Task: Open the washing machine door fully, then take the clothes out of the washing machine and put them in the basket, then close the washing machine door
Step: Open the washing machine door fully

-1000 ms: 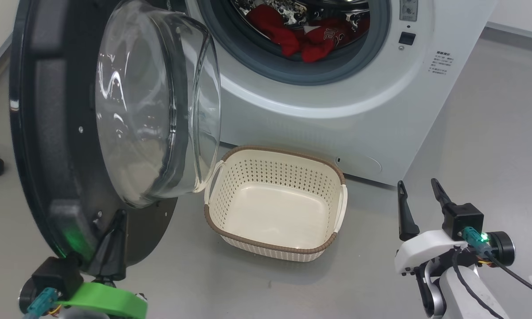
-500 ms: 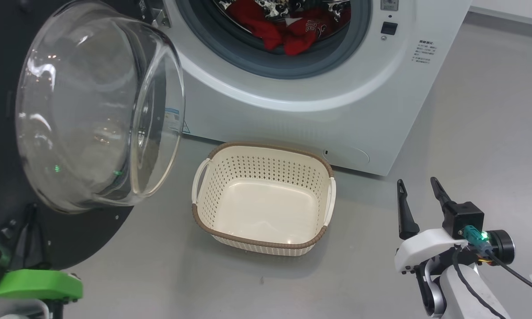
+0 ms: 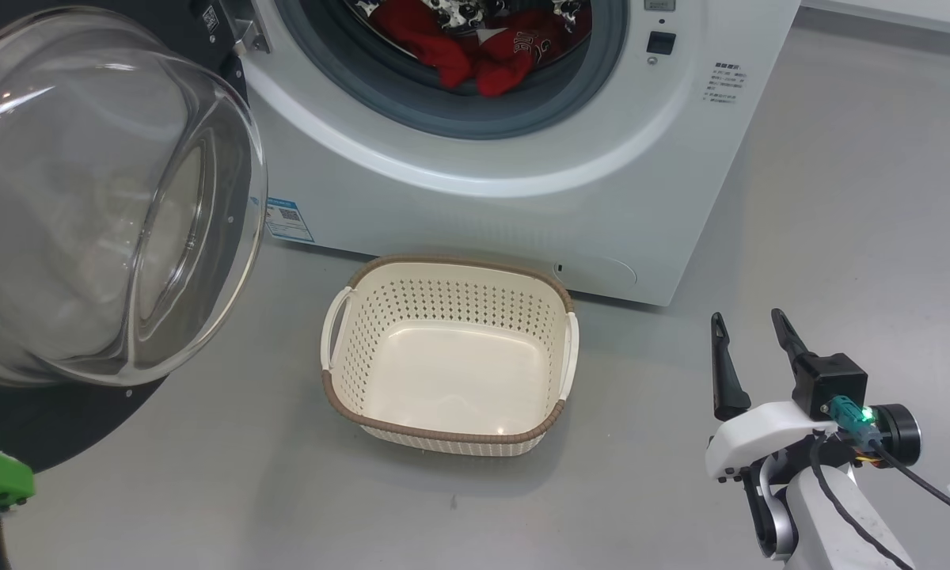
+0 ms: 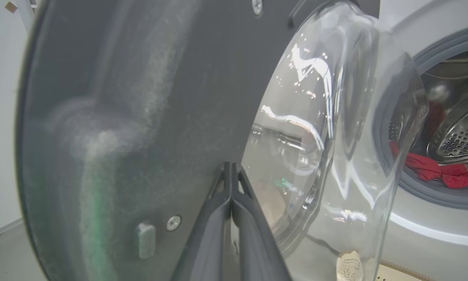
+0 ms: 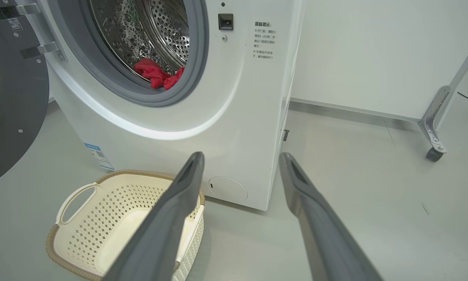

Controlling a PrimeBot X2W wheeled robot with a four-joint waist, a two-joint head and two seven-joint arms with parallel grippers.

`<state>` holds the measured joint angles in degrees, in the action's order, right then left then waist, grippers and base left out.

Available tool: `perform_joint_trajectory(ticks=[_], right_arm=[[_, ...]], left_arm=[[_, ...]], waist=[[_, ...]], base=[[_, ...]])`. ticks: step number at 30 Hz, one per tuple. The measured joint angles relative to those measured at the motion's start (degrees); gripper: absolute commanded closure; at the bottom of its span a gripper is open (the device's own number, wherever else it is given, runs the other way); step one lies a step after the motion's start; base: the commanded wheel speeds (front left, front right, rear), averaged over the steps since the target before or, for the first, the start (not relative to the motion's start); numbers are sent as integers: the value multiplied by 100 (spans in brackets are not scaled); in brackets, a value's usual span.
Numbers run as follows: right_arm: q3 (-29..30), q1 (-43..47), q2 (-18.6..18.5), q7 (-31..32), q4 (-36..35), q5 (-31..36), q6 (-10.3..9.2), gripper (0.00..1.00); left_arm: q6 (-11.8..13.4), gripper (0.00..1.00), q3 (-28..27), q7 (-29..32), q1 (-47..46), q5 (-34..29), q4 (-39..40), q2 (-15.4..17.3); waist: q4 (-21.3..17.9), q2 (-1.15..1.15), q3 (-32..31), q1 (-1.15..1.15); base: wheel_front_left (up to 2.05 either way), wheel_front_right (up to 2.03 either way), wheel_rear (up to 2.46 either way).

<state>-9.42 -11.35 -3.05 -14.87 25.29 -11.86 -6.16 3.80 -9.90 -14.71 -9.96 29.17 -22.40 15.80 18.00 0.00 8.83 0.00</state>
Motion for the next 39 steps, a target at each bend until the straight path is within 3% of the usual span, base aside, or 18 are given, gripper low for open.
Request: perform_joint_trajectory(ticks=[8, 14, 31, 32, 34, 35, 36, 37, 39], right_arm=[[21, 3, 3, 0, 0, 0, 1, 0], [63, 13, 8, 0, -5, -1, 1, 0], [156, 22, 22, 0, -55, -5, 3, 0], [143, 23, 22, 0, -55, -9, 4, 0], [124, 27, 24, 0, -62, -14, 14, 0], [115, 34, 24, 0, -71, -15, 20, 0], [104, 43, 24, 0, -76, -24, 21, 0], [81, 51, 24, 0, -81, -30, 23, 0], [32, 73, 25, 0, -96, -56, 58, 0]], left_arm=[[51, 100, -258, 0, -228, 2, -493, 244], [-24, 100, -110, 0, -299, -82, -504, 252], [-565, 98, 369, 1, -74, -590, 403, -579], [-590, 80, 378, 1, -40, -619, 470, -625], [-638, 53, 383, 0, 26, -662, 605, -709], [-676, 53, 397, 0, 59, -684, 665, -738], [-724, 16, 417, 0, 94, -719, 730, -777], [-749, 0, 441, 0, 131, -734, 790, -813], [-799, 0, 468, 1, 220, -761, 872, -879]], waist=[[-141, 0, -80, 0], [-191, 0, -106, 0], [-179, 0, -208, 0], [-183, 0, -225, 0], [-203, 0, -261, 0], [-218, 0, -276, 0], [-236, 0, -291, 0], [-258, 0, -305, 0], [-314, 0, -328, 0]], base=[[0, 0, 0], [0, 0, 0], [0, 0, 0], [0, 0, 0], [0, 0, 0], [0, 0, 0], [0, 0, 0], [0, 0, 0], [0, 0, 0]])
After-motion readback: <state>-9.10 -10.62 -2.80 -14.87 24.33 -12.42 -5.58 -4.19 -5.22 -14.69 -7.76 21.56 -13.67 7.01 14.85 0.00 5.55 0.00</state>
